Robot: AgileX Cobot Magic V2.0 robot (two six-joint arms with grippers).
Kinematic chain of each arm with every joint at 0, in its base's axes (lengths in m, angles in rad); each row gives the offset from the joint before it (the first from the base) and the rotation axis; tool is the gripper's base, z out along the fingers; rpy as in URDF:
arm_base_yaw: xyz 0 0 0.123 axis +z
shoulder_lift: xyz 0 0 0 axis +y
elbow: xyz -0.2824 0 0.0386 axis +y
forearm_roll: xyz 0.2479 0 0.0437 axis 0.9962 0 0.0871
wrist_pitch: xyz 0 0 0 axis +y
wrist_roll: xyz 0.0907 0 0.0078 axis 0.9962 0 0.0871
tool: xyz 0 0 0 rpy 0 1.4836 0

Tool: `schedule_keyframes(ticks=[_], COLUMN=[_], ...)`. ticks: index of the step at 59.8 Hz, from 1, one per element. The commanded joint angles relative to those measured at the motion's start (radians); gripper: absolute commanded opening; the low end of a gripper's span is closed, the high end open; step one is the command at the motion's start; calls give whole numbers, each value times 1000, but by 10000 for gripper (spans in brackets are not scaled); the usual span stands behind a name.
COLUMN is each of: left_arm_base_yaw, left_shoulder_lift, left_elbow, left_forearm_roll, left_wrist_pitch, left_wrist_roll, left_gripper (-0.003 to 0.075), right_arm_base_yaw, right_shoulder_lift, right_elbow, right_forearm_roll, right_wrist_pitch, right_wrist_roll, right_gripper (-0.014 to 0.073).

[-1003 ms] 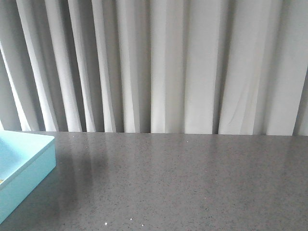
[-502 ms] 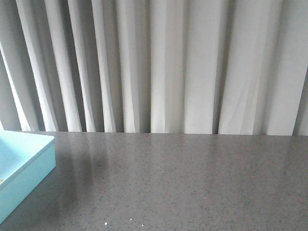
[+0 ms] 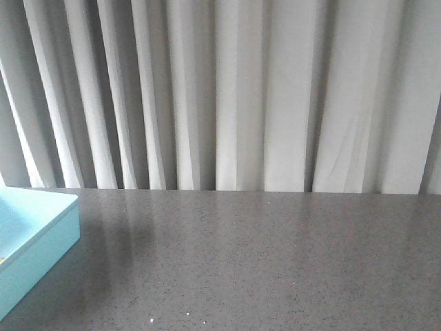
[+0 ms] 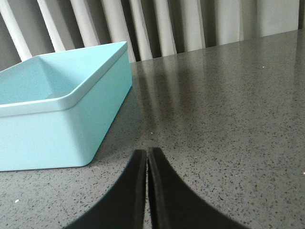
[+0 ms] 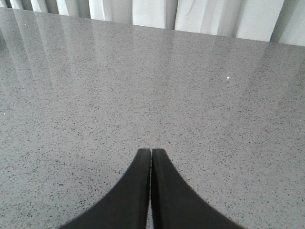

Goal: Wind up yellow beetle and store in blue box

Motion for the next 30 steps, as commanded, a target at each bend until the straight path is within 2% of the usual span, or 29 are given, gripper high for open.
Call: schedule_keyframes(ticks=[1, 12, 16, 25, 30], left_arm_base_yaw=[-5, -5, -5, -5, -5], left_shoulder_lift=[9, 3, 2, 2, 2], left_elbow=[-15, -15, -15, -15, -15], left_forearm_roll=[-24, 21, 143, 458, 582], left_wrist_pitch=[-64, -62, -58, -59, -63], left_wrist_roll=[-2, -53, -189, -624, -778], left_gripper=[-6, -6, -6, -6, -6], right_arm_base_yaw=[-1, -1, -1, -1, -1], right_shoulder_lift=[6, 6, 6, 6, 6], right_elbow=[-28, -28, -28, -28, -28], right_forearm_roll=[22, 22, 22, 22, 22], right_wrist_pitch=[-62, -62, -62, -62, -62], right_wrist_roll=[-5, -5, -5, -5, -5], right_gripper=[-1, -1, -1, -1, -1])
